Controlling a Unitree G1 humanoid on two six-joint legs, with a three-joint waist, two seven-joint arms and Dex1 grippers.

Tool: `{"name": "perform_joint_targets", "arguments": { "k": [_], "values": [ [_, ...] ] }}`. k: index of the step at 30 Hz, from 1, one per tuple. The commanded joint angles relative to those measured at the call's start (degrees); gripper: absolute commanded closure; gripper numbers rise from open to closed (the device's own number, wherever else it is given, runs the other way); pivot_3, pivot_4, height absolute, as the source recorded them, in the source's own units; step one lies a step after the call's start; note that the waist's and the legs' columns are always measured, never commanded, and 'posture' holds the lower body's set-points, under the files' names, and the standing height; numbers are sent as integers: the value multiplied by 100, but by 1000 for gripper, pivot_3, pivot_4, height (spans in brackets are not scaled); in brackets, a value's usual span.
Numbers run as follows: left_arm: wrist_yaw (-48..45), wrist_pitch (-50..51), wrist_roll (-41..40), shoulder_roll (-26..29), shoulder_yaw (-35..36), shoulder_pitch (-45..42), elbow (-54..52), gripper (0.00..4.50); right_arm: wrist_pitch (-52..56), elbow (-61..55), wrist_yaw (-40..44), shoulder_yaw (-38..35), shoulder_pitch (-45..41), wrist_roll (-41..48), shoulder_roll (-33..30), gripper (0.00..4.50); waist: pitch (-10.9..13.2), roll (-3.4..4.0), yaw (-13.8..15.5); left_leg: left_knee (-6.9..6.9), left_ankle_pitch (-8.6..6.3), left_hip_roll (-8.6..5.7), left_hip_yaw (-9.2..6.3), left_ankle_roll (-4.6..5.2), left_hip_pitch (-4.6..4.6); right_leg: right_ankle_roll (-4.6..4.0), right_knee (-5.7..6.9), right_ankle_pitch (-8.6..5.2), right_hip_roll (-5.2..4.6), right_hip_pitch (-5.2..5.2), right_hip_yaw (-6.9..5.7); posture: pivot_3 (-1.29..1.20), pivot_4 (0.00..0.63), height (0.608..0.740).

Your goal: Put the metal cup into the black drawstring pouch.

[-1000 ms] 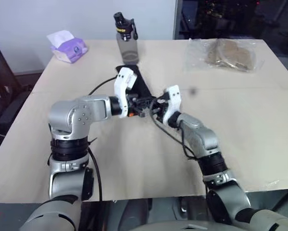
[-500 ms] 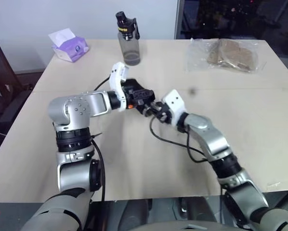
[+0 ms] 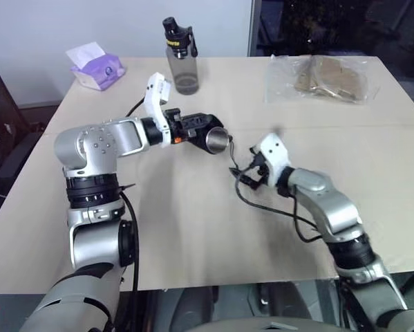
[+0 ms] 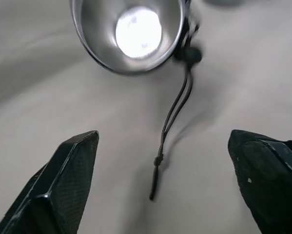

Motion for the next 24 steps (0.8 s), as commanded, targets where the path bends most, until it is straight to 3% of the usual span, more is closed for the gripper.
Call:
{"name": "perform_joint_targets", "arguments": {
  "k": [1,4,7,9,10,13,14,15,20,24],
  "values": [
    [11,24,-194,76,153,-161,-209,4500,-646,685,-187,-1,-330,-160,263,31,0,0,2,0,0,0,1,0,0,0,-1,0,-1,0,1,0,150,740],
    [90,88,-291,77,175,-143,-325,4500,-1226,1740,-438,65,-627,-431,544,31,0,-1,0,0,0,-4,1,0,-2,0,-5,1,-3,0,4,0,150,740],
    [178,112,-318,104,219,-112,-411,4500,-1591,2059,-746,106,-726,-845,431,867,1,0,-1,-1,0,-5,0,-1,-1,0,-5,1,-2,0,3,0,150,740],
    [247,134,-364,123,287,-66,-452,4500,-1453,1602,-785,-56,-666,-892,248,1782,1,1,16,-3,1,-4,-3,-4,-3,0,-5,0,-3,-2,1,0,150,740],
    [272,142,-389,122,320,-28,-481,4500,-1271,1247,-738,-146,-629,-880,119,2598,1,1,17,-3,6,-4,-4,-14,-6,0,-7,0,-4,-2,0,0,150,740],
    [357,123,-466,45,420,144,-587,4500,-591,136,-496,-345,-705,-860,-386,3706,3,3,24,-2,13,-7,-4,-25,-10,1,-11,1,-8,-3,1,0,150,740],
    [385,73,-513,-27,480,226,-625,4500,-329,-229,-353,-454,-955,-824,-625,3846,2,1,19,-2,13,-7,-3,-25,-11,1,-13,1,-8,-3,1,0,150,740],
    [405,6,-565,-106,548,295,-662,4500,-99,-481,-208,-555,-1238,-784,-838,4452,4,4,13,-2,11,-9,-3,-21,-9,1,-13,0,-7,-1,1,0,150,740],
    [729,-148,-915,-592,1073,404,-712,4500,313,-659,560,-613,-2783,-807,-1919,4476,22,23,7,-1,-1,-4,-3,-2,-13,0,-2,0,-2,-15,-4,0,150,740],
    [841,-352,-1003,-773,1065,607,-830,4500,243,-320,834,-563,-3842,-811,-2157,4476,19,20,-7,-10,-2,5,-1,-3,-9,-1,-20,0,4,-4,-7,0,150,740]
  ]
}}
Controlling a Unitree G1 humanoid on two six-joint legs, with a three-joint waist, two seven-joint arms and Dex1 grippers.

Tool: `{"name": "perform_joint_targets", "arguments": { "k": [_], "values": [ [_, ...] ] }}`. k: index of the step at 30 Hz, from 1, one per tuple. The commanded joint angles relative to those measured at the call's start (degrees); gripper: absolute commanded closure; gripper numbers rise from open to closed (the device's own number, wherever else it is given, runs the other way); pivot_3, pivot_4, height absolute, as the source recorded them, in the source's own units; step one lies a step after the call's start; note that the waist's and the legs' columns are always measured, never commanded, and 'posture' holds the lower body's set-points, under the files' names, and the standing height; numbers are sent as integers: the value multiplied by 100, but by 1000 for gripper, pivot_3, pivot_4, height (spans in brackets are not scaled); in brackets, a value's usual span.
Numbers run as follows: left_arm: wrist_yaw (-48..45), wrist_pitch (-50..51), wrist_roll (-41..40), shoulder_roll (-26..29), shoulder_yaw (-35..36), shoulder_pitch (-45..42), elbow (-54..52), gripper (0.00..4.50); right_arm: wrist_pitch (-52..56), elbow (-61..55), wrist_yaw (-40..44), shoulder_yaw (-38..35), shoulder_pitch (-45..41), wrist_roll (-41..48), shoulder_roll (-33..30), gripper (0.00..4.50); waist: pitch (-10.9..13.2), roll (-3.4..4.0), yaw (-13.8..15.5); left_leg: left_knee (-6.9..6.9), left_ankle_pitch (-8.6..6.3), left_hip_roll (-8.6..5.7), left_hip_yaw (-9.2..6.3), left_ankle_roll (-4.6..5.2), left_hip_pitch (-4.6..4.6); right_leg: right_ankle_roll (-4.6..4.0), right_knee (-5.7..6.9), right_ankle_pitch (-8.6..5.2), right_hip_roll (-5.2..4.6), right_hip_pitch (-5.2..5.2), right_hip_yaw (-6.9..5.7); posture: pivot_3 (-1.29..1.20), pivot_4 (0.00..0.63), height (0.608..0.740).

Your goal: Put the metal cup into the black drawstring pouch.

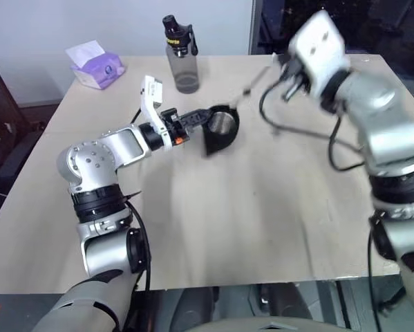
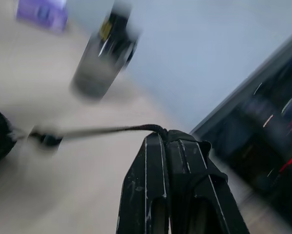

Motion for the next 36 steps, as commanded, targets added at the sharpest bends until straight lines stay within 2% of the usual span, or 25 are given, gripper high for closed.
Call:
{"name": "perform_joint_targets", "arguments": {
  "k": [1,4,6,11,14,17,19,25,27,29,30,32,36],
  "values": [
    [36,-308,-245,-118,120,207,-343,4500,-27,213,282,24,-801,49,-35,4476,3,4,-10,0,0,-2,12,0,-1,1,-1,1,-4,-5,14,0,150,740],
    [-36,-699,-161,-128,-163,275,-755,3732,51,195,400,96,-1109,106,59,4500,3,3,1,3,0,-1,13,0,-15,1,-3,2,-6,-15,15,0,150,740],
    [-171,-1098,94,-45,-599,272,-1051,2842,75,115,507,144,-1105,128,44,4500,1,1,30,13,2,1,4,-2,-47,0,-1,2,-6,-41,6,0,150,740],
    [-517,-1864,500,30,-1436,-150,-1202,2842,251,-220,721,193,-964,198,-28,4500,1,0,160,17,16,-10,8,-25,-83,0,-3,4,-19,-70,11,0,150,740],
    [-759,-2255,743,22,-1803,-439,-967,2842,365,-363,759,213,-917,239,-18,4500,1,0,159,17,15,-18,6,-25,-86,0,-5,4,-18,-70,7,0,150,740],
    [-1047,-2904,1316,13,-2360,-763,-513,2842,488,-524,784,232,-882,286,-17,4500,1,0,156,17,15,-17,7,-24,-85,0,-5,4,-15,-71,6,0,150,740],
    [-1073,-3285,1613,-68,-2516,-962,-104,2842,564,-614,791,246,-868,293,-23,4500,1,0,151,17,15,-18,15,-24,-85,0,-3,4,-14,-71,5,0,150,740],
    [-1435,-3812,1770,-360,-2630,-1319,503,2842,808,-861,787,250,-813,300,-97,4500,1,1,138,17,15,-15,22,-21,-85,1,2,3,-12,-78,6,0,150,740],
    [-1515,-3949,1887,-449,-2704,-1405,721,3378,879,-927,767,228,-808,299,-134,4500,1,1,145,17,11,-15,24,-16,-87,1,2,3,-12,-78,3,0,150,740],
    [-1620,-4135,1984,-559,-2758,-1472,917,4255,989,-1001,752,167,-819,336,-149,4500,1,1,146,19,2,-16,26,1,-87,1,3,3,-12,-77,4,0,150,740],
    [-1646,-4208,2016,-622,-2770,-1508,1008,4415,1048,-1033,744,141,-830,358,-150,4500,1,1,146,20,2,-16,26,1,-87,1,4,3,-12,-77,5,0,150,740],
    [-1687,-4269,2048,-750,-2782,-1550,1233,4414,1118,-1090,718,109,-838,360,-184,4500,1,1,147,22,2,-16,27,2,-87,1,6,3,-12,-77,3,0,150,740],
    [-1862,-4681,2721,-746,-3285,-1273,1995,4414,1365,-1044,527,-324,-1050,487,-230,4500,1,1,142,24,2,-16,36,3,-86,1,13,3,-11,-78,4,0,150,740]
  ]
}}
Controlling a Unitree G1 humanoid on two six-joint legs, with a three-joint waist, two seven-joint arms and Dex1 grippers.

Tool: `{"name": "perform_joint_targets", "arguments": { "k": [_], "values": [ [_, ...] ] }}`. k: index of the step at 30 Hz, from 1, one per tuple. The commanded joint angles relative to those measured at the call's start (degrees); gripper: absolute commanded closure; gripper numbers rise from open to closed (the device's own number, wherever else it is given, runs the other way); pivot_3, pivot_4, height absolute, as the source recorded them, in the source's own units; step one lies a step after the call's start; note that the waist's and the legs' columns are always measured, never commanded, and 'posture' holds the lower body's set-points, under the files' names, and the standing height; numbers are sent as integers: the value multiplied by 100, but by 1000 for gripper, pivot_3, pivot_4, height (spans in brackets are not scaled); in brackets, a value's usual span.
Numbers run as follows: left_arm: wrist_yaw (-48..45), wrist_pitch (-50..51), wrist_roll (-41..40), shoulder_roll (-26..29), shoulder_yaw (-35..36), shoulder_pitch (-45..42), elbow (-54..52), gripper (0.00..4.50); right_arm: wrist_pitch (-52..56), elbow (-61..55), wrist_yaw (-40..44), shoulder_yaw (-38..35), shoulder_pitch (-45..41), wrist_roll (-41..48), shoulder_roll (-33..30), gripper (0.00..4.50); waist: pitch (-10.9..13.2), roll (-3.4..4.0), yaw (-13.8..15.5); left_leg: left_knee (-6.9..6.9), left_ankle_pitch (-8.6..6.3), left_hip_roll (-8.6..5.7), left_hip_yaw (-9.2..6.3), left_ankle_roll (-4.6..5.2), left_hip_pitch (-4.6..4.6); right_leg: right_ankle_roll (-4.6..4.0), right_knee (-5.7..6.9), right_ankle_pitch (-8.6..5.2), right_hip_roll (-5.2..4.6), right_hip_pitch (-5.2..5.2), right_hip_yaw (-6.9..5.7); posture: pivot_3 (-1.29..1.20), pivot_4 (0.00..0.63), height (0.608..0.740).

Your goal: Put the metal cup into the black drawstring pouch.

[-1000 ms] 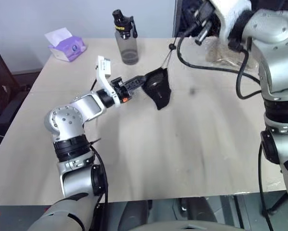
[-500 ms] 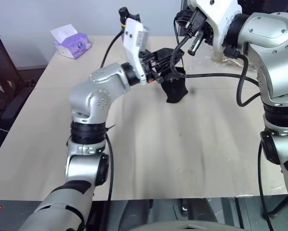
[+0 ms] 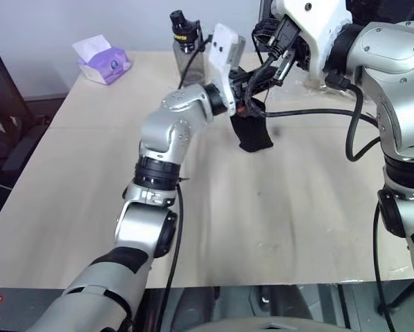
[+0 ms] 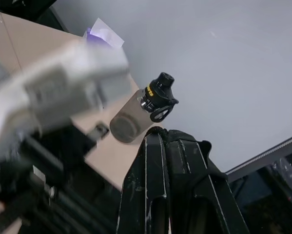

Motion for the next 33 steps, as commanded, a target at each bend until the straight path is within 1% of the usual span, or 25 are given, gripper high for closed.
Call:
{"name": "perform_joint_targets", "arguments": {
  "k": [1,5,8,9,11,13,15,16,18,19,20,21,22,24,25,26,30,31,32,33],
  "values": [
    [-190,-425,543,44,-360,205,555,4414,137,-89,-290,-709,-401,70,-142,4500,0,1,1,0,0,0,2,0,1,0,2,0,0,0,0,0,150,740],
    [-274,-719,946,156,-507,546,991,4414,-82,398,-643,-1105,-790,-31,-331,4500,0,1,-5,0,0,1,11,1,2,0,10,0,1,-9,7,0,150,740],
    [-210,-962,1147,267,-491,731,1152,4414,-286,711,-727,-1239,-768,-95,-660,4500,0,2,7,0,-1,3,15,1,2,0,11,0,0,-8,7,0,150,740],
    [-202,-1026,1143,281,-448,785,1064,4414,-230,647,-681,-1253,-614,-46,-754,4500,0,2,8,0,-1,3,16,2,2,0,11,0,-1,-8,8,0,150,740],
    [-162,-1106,965,237,-253,941,710,4414,119,300,-587,-1348,-153,237,-715,4500,-1,1,11,0,-1,4,17,2,2,0,7,0,-1,-8,10,0,150,740],
    [-351,-796,814,391,-226,1128,270,4414,426,-90,-559,-1402,332,456,-633,4500,-2,0,9,0,-2,6,15,4,1,0,4,0,-2,-5,10,0,150,740],
    [-411,-514,583,484,-60,1333,-144,3393,612,-405,-581,-1529,727,675,-504,4500,-1,1,-7,1,-4,15,10,6,0,0,8,0,1,-7,12,0,150,740],
    [-351,-368,493,562,39,1487,-436,2991,715,-611,-644,-1618,1002,764,-417,4500,-1,1,-14,0,-4,16,5,7,0,1,11,0,1,-11,18,0,150,740],
    [-159,-47,324,710,258,1825,-1116,2033,904,-1156,-667,-1761,1636,993,-313,3872,-1,1,-13,4,-4,24,0,7,1,0,24,0,3,-16,21,0,150,740],
    [23,12,302,766,400,2035,-1488,1675,1100,-1497,-679,-1891,2003,1167,-185,3617,-3,-2,-5,7,-4,25,-4,7,1,0,25,-1,3,-15,19,0,150,740],
    [63,-79,153,750,583,2257,-1804,1196,1248,-1829,-685,-1955,2370,1289,-155,3119,-3,-2,2,7,-4,30,-15,7,1,0,25,-1,4,-12,14,0,150,740],
    [2,-117,45,810,683,2451,-2075,1179,1354,-2108,-685,-1998,2676,1394,-148,2673,-4,1,9,12,-5,35,-18,8,2,0,25,-1,4,-9,12,0,150,740],
    [17,-9,-15,925,774,2671,-2368,1179,1452,-2426,-667,-2073,3031,1575,-69,2048,-3,1,13,11,-5,35,-16,8,2,0,24,-1,2,-9,14,0,150,740],
    [91,265,-166,1166,1022,3130,-2834,1179,1716,-3037,-705,-2243,3725,1952,208,1190,-4,2,11,14,-5,33,-13,8,2,0,25,-1,1,-9,16,0,150,740],
    [113,453,-308,1288,1162,3375,-3042,1179,1772,-3307,-701,-2266,4090,2111,294,492,-4,3,7,16,-5,33,-13,8,6,0,26,-1,1,-5,17,0,150,740],
    [127,539,-408,1392,1305,3649,-3235,1179,1746,-3529,-697,-2272,4473,2213,348,173,-7,2,9,18,-5,33,-14,8,12,0,29,-1,2,1,17,0,150,740],
    [163,797,-759,1694,1723,4637,-3879,1179,1166,-3836,-714,-2263,5755,2178,202,173,-9,1,10,21,-5,35,-20,8,16,-1,31,-2,4,8,9,0,150,740],
    [170,814,-818,1747,1797,4854,-4015,1179,1002,-3817,-710,-2368,6032,2225,272,173,-8,1,12,24,-5,34,-19,8,16,-1,31,-3,4,9,10,0,150,740],
    [179,829,-883,1789,1899,5084,-4137,1179,890,-3797,-703,-2525,6327,2330,405,64,-8,1,15,31,-5,34,-19,8,19,-1,30,-3,4,17,9,0,150,740],
    [200,823,-921,1816,1990,5289,-4231,1179,654,-3799,-641,-2577,6646,2320,400,64,-11,-2,21,35,-5,34,-21,8,18,-1,28,-3,5,19,7,0,150,740]
  ]
}}
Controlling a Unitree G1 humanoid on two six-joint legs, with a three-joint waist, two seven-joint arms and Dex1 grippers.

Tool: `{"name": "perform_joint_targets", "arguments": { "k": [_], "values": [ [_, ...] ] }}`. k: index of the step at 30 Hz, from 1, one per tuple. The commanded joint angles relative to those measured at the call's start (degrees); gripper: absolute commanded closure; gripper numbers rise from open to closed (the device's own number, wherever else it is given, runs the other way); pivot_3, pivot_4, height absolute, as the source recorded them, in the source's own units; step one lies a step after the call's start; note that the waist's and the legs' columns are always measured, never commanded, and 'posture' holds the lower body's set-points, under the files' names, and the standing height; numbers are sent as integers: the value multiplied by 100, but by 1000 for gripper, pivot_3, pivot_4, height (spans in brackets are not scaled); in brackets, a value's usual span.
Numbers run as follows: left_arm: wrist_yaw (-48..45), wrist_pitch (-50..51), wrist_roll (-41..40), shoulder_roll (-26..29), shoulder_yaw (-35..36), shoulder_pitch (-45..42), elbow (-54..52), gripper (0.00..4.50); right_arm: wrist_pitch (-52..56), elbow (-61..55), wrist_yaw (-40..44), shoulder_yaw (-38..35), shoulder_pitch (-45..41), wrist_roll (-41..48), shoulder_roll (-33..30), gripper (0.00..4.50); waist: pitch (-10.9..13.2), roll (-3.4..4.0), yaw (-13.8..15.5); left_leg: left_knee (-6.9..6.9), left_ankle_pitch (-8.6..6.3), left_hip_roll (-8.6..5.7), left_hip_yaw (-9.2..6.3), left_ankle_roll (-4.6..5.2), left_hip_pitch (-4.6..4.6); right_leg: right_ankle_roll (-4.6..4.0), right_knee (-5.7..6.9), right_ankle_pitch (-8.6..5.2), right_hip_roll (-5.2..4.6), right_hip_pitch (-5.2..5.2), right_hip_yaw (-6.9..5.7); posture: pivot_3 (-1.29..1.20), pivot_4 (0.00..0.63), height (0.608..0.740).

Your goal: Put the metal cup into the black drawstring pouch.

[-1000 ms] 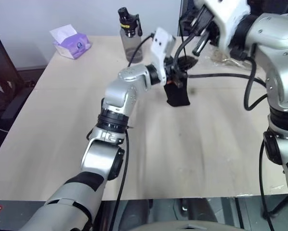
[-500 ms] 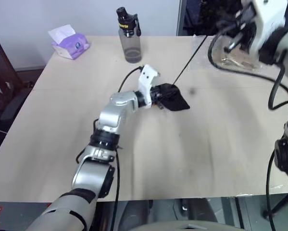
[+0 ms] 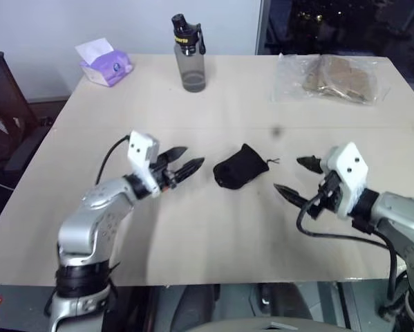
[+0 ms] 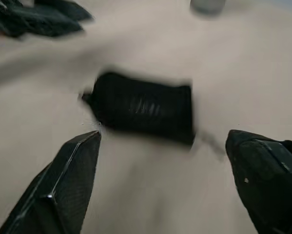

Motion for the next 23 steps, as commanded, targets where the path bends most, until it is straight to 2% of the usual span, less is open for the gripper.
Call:
{"name": "perform_joint_targets", "arguments": {
  "k": [1,3,7,10,23],
  "values": [
    [39,-55,-286,128,440,617,-699,1179,-945,-153,30,-359,935,-89,14,64,-2,-3,11,4,0,2,-6,0,7,-1,-8,-1,1,18,-10,0,150,740],
    [212,-136,-329,55,673,1001,-834,1179,-1635,-37,-134,-272,1485,-630,-193,64,-4,1,13,5,-1,4,-7,0,31,-15,-19,-20,-1,47,-13,0,150,740],
    [590,-383,-310,-155,1010,1606,-1132,1179,-2045,-38,-326,-601,2049,-544,58,64,-7,-3,7,2,-2,16,6,-1,64,-1,-37,-29,-1,79,-4,0,150,740],
    [512,-450,-357,-96,1003,1981,-1335,1179,-2328,127,-379,-620,2294,-588,112,64,-12,-10,14,0,-2,24,6,-1,72,-3,-37,-29,0,86,-6,0,150,740],
    [147,-663,-506,173,1035,3041,-1817,1179,-3315,1490,-258,-353,1674,-716,-128,64,-13,-10,19,-27,-4,33,29,1,70,-7,-64,-31,-1,78,1,0,150,740]
  ]
}}
